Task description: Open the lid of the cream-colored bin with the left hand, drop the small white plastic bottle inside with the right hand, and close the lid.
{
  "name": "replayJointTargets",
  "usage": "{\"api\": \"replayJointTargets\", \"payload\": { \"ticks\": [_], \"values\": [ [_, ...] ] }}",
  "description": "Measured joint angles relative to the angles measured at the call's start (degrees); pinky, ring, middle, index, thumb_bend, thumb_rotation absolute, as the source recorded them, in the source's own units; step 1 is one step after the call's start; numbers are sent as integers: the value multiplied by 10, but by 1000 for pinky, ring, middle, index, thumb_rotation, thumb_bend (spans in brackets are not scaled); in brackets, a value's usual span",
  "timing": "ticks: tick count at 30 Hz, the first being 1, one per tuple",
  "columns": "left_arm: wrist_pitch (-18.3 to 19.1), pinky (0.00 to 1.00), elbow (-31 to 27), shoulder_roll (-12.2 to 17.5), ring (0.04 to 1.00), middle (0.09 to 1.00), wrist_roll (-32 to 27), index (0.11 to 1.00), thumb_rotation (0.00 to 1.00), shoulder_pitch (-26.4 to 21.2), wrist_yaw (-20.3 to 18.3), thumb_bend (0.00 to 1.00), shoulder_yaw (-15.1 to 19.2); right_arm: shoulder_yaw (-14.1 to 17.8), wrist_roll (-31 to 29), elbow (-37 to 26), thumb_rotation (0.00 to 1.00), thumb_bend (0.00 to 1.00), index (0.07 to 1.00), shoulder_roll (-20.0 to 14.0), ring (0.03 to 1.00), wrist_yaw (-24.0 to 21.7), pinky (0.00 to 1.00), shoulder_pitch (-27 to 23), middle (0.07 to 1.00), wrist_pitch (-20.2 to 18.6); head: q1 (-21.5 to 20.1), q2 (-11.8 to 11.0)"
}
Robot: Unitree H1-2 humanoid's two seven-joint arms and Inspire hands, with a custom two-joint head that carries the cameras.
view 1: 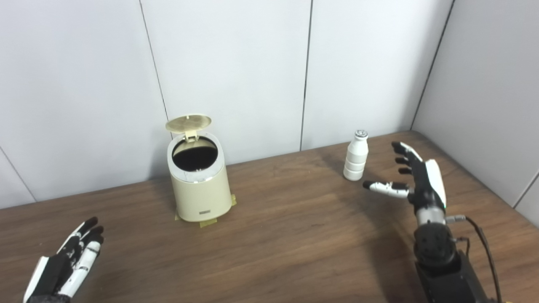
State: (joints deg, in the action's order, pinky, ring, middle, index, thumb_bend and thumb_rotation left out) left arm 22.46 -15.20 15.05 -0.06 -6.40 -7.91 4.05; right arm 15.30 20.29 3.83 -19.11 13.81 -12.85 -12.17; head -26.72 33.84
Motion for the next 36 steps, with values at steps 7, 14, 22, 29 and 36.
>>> {"api": "replayJointTargets", "payload": {
  "ticks": [7, 14, 22, 29, 36],
  "values": [
    [22, 918, -14, 2, 920, 927, 1, 958, 562, 1, 0, 239, -2, -12, -5, 52, 150, 902, 846, -28, 833, -4, 754, -36, 850, -4, 2, 3],
    [33, 881, -30, 4, 920, 932, 0, 952, 474, 1, -3, 213, -5, -31, -12, 95, 143, 892, 849, -42, 836, -14, 741, -65, 862, -4, 2, 10],
    [40, 914, -40, 5, 937, 942, 3, 951, 404, 0, -10, 190, -10, -51, -11, 137, 144, 908, 852, -47, 825, -20, 722, -108, 862, -8, 2, 17],
    [45, 909, -41, 4, 940, 956, 2, 961, 302, -1, -10, 193, -11, -59, -14, 169, 100, 889, 840, -54, 824, -21, 721, -121, 856, -8, 4, 20],
    [45, 889, -42, 4, 931, 948, 4, 954, 222, -3, -11, 200, -18, -63, -18, 194, 65, 856, 831, -55, 787, -18, 672, -125, 836, -7, 7, 21]
  ]
}}
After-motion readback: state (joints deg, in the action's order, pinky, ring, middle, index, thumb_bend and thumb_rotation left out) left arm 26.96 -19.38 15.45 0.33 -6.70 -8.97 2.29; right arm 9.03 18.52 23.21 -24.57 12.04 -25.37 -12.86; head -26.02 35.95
